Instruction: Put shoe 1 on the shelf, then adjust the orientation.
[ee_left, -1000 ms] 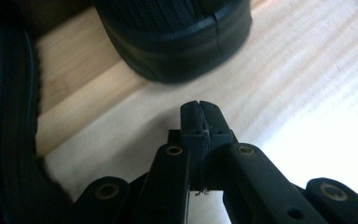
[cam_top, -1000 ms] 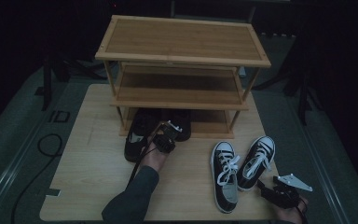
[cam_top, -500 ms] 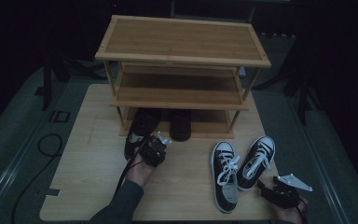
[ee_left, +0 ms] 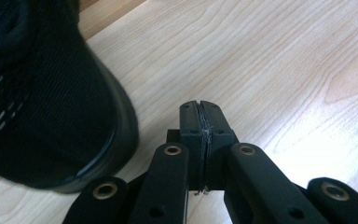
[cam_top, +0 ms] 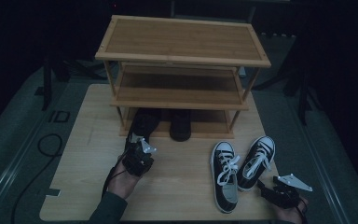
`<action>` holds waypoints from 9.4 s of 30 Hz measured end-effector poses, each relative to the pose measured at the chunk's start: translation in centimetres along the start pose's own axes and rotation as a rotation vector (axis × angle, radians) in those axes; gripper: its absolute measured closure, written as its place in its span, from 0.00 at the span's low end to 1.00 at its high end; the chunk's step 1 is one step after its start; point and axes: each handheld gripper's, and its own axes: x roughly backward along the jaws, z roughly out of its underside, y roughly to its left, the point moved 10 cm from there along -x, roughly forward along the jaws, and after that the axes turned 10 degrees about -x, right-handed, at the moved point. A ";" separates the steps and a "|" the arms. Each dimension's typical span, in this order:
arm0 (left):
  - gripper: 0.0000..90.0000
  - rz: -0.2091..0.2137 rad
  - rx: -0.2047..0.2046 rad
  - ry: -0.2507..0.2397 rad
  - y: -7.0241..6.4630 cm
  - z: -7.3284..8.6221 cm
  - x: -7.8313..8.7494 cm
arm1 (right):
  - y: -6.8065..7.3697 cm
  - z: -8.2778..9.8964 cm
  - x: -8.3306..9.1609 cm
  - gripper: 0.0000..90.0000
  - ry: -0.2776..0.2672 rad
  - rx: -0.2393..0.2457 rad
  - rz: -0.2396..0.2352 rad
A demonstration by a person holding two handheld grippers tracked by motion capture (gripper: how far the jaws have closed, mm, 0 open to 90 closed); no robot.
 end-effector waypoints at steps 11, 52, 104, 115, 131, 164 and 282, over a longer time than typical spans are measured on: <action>0.99 -0.025 0.034 0.026 1.1 3.2 0.5 | 0.0 0.0 0.0 0.33 0.000 -0.001 0.000; 1.00 -0.152 0.136 0.124 6.4 7.1 -1.4 | 0.0 0.0 0.0 0.33 -0.001 -0.002 0.000; 1.00 -0.190 0.127 0.129 9.2 2.8 -3.0 | 0.0 0.0 0.0 0.33 0.000 -0.001 0.000; 1.00 -0.192 0.117 0.125 9.3 1.5 -3.6 | 0.0 0.0 0.0 0.33 0.000 0.000 -0.001; 1.00 -0.164 0.048 0.124 7.3 -1.2 -5.7 | 0.0 0.0 0.0 0.33 0.001 0.002 -0.001; 1.00 -0.087 -0.078 0.052 3.2 -6.9 -7.2 | 0.0 0.0 0.0 0.33 0.002 0.002 -0.001; 0.52 -0.024 0.099 -0.064 6.4 2.4 -5.3 | 5.9 -4.0 7.3 0.62 0.152 0.271 -0.282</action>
